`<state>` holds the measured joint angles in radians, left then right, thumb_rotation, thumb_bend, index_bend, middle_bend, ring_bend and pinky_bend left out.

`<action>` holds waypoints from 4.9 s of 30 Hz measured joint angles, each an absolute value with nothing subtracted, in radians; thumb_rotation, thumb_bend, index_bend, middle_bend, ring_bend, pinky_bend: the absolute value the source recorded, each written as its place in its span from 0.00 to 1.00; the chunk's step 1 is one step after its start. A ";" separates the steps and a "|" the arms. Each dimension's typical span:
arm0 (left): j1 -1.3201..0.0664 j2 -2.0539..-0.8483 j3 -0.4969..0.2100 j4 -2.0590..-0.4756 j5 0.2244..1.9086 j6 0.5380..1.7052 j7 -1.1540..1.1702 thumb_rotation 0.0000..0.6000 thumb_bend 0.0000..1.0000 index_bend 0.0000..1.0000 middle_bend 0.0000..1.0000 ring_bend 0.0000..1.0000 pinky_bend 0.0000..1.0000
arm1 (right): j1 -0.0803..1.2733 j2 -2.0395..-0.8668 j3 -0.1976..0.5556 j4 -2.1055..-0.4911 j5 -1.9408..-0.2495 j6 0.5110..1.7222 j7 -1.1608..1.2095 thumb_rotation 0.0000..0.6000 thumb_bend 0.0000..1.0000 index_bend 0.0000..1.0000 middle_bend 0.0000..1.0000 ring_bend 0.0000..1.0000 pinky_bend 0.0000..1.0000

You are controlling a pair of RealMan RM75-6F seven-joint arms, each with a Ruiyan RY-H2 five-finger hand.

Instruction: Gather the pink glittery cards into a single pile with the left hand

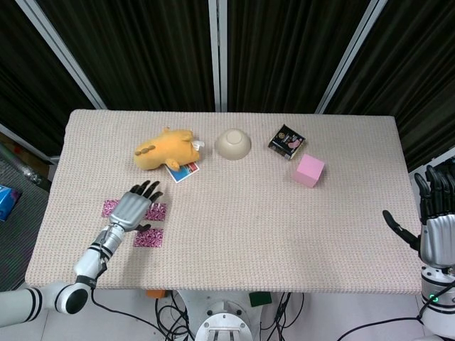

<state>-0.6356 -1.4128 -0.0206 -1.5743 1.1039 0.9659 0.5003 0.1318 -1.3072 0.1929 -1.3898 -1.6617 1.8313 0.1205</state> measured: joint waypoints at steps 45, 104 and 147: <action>-0.685 -1.453 -0.017 -1.537 0.960 0.927 0.564 1.00 0.24 0.35 0.00 0.00 0.17 | 0.127 -1.318 0.190 -1.355 -1.634 1.817 0.146 1.00 0.43 0.00 0.00 0.00 0.00; -0.512 -1.373 0.106 -1.872 1.021 1.245 0.738 0.80 0.25 0.38 0.00 0.00 0.17 | 0.138 -1.325 0.168 -1.319 -1.644 1.797 0.202 1.00 0.43 0.00 0.00 0.00 0.00; -0.517 -1.393 0.096 -1.843 1.025 1.170 0.820 0.84 0.25 0.23 0.00 0.00 0.17 | 0.133 -1.319 0.172 -1.338 -1.631 1.792 0.173 1.00 0.44 0.00 0.00 0.00 0.00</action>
